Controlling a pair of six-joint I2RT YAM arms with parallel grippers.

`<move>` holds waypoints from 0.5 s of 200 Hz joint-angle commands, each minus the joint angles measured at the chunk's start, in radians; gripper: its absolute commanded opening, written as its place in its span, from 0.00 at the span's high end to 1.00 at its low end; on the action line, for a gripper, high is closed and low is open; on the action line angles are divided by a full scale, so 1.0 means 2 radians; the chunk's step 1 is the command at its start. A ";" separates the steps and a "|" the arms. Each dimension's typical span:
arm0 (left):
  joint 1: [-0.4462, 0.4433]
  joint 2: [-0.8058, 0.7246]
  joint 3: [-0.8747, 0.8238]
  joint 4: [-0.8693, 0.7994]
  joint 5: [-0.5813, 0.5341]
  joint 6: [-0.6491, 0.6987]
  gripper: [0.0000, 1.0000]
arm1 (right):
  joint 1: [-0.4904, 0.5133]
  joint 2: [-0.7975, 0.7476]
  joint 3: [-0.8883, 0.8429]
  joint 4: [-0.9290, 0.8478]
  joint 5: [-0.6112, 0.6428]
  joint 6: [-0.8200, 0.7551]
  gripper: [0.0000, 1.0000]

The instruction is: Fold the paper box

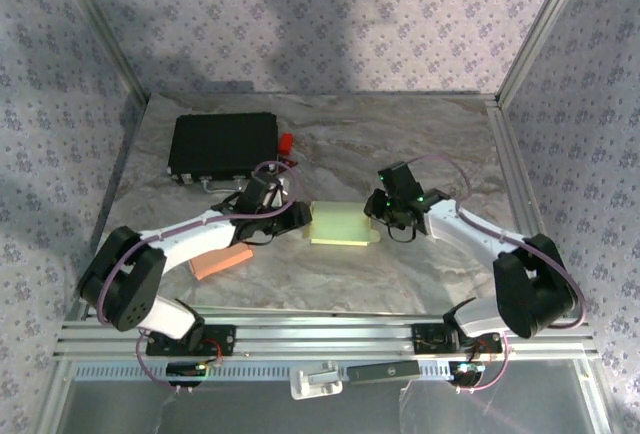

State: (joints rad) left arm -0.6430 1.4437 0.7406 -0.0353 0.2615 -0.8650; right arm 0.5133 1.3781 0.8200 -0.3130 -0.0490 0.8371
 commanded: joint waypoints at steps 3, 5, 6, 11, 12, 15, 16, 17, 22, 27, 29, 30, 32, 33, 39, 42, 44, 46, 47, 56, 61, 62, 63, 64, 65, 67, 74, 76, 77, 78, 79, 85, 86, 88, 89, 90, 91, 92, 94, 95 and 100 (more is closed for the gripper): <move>0.001 -0.006 0.010 0.003 0.018 0.033 0.40 | 0.000 -0.016 -0.012 -0.012 -0.002 -0.028 0.66; 0.002 -0.004 0.012 0.005 0.022 0.034 0.40 | 0.000 -0.016 -0.012 -0.012 -0.005 -0.029 0.65; 0.001 -0.003 0.013 0.006 0.023 0.033 0.40 | 0.000 -0.015 -0.013 -0.012 -0.006 -0.029 0.65; 0.000 0.002 0.016 0.011 0.032 0.034 0.39 | 0.000 -0.014 -0.014 -0.012 -0.012 -0.032 0.64; 0.000 0.003 0.016 0.012 0.033 0.035 0.39 | 0.000 -0.014 -0.014 -0.011 -0.013 -0.032 0.63; -0.002 0.006 0.019 0.015 0.037 0.035 0.39 | 0.000 -0.013 -0.015 -0.010 -0.017 -0.033 0.62; -0.002 0.007 0.019 0.016 0.038 0.035 0.39 | -0.001 -0.013 -0.016 -0.010 -0.018 -0.033 0.62; -0.002 0.007 0.019 0.017 0.039 0.035 0.39 | -0.001 -0.013 -0.016 -0.009 -0.020 -0.034 0.62; -0.004 0.012 0.021 0.019 0.042 0.035 0.39 | -0.001 -0.012 -0.019 -0.003 -0.027 -0.034 0.61; -0.006 0.015 0.022 0.022 0.043 0.034 0.39 | -0.002 -0.012 -0.023 0.002 -0.032 -0.034 0.60; -0.007 0.016 0.024 0.023 0.045 0.034 0.39 | -0.002 -0.012 -0.026 0.004 -0.034 -0.034 0.60; -0.007 0.017 0.024 0.024 0.045 0.034 0.39 | -0.002 -0.012 -0.026 0.006 -0.036 -0.034 0.60; -0.007 0.019 0.024 0.024 0.046 0.034 0.39 | -0.002 -0.012 -0.027 0.008 -0.038 -0.034 0.60; -0.007 0.019 0.025 0.024 0.046 0.034 0.39 | -0.002 -0.012 -0.028 0.008 -0.039 -0.034 0.59; -0.009 0.023 0.025 0.024 0.046 0.033 0.39 | -0.003 -0.011 -0.032 0.013 -0.046 -0.033 0.59; -0.010 0.025 0.027 0.023 0.046 0.033 0.39 | -0.004 -0.011 -0.034 0.017 -0.050 -0.032 0.58; -0.010 0.026 0.027 0.023 0.046 0.033 0.40 | -0.004 -0.010 -0.035 0.018 -0.052 -0.032 0.58; -0.011 0.027 0.027 0.022 0.046 0.033 0.40 | -0.004 -0.011 -0.037 0.020 -0.055 -0.032 0.58; -0.011 0.028 0.026 0.022 0.045 0.032 0.40 | -0.004 -0.011 -0.038 0.021 -0.056 -0.031 0.58; -0.011 0.031 0.024 0.023 0.043 0.032 0.41 | -0.005 -0.010 -0.043 0.029 -0.066 -0.029 0.58; -0.012 0.032 0.021 0.024 0.041 0.031 0.41 | -0.005 -0.010 -0.046 0.032 -0.069 -0.029 0.57; -0.012 0.033 0.020 0.025 0.041 0.031 0.41 | -0.004 -0.010 -0.046 0.033 -0.069 -0.028 0.57; -0.012 0.033 0.020 0.025 0.041 0.030 0.42 | -0.004 -0.010 -0.046 0.033 -0.070 -0.028 0.58; -0.011 0.033 0.019 0.026 0.041 0.030 0.42 | -0.004 -0.010 -0.047 0.034 -0.070 -0.028 0.58; -0.012 0.033 0.018 0.027 0.041 0.030 0.42 | -0.004 -0.010 -0.048 0.034 -0.071 -0.028 0.57; -0.011 0.033 0.017 0.028 0.040 0.029 0.42 | -0.004 -0.009 -0.048 0.035 -0.072 -0.028 0.57; -0.012 0.033 0.011 0.036 0.040 0.027 0.42 | -0.004 -0.009 -0.051 0.038 -0.074 -0.027 0.57; -0.012 0.034 0.010 0.037 0.040 0.026 0.43 | -0.004 -0.008 -0.051 0.038 -0.074 -0.027 0.57; -0.012 0.034 0.009 0.038 0.040 0.026 0.43 | -0.004 -0.008 -0.052 0.039 -0.074 -0.027 0.57; -0.013 0.034 0.008 0.039 0.040 0.025 0.43 | -0.004 -0.008 -0.052 0.039 -0.074 -0.027 0.58; -0.012 0.034 0.008 0.040 0.040 0.025 0.43 | -0.004 -0.008 -0.052 0.040 -0.075 -0.027 0.58; -0.013 0.036 0.005 0.044 0.040 0.024 0.44 | -0.004 -0.007 -0.056 0.042 -0.074 -0.026 0.58; -0.013 0.036 0.005 0.045 0.040 0.024 0.44 | -0.004 -0.007 -0.056 0.043 -0.074 -0.026 0.58; -0.014 0.038 0.004 0.046 0.040 0.024 0.44 | -0.004 -0.006 -0.057 0.043 -0.074 -0.026 0.58; -0.014 0.038 0.004 0.046 0.040 0.023 0.44 | -0.004 -0.006 -0.058 0.044 -0.074 -0.026 0.58; -0.014 0.039 0.003 0.047 0.040 0.023 0.44 | -0.004 -0.006 -0.058 0.044 -0.074 -0.025 0.58; -0.014 0.039 0.003 0.048 0.040 0.023 0.44 | -0.004 -0.006 -0.059 0.045 -0.074 -0.026 0.58; -0.014 0.040 0.003 0.048 0.040 0.023 0.44 | -0.004 -0.005 -0.059 0.045 -0.074 -0.026 0.58; -0.014 0.041 0.002 0.049 0.040 0.022 0.45 | -0.004 -0.005 -0.060 0.047 -0.074 -0.025 0.59; -0.014 0.041 0.002 0.049 0.040 0.022 0.45 | -0.004 -0.004 -0.060 0.047 -0.074 -0.025 0.59; -0.016 0.044 0.001 0.051 0.041 0.021 0.45 | -0.005 -0.003 -0.062 0.049 -0.075 -0.025 0.59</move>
State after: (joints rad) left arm -0.6640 1.5078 0.7578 0.0143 0.3260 -0.8211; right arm 0.5083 1.3575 0.7216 -0.2470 -0.1707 0.7925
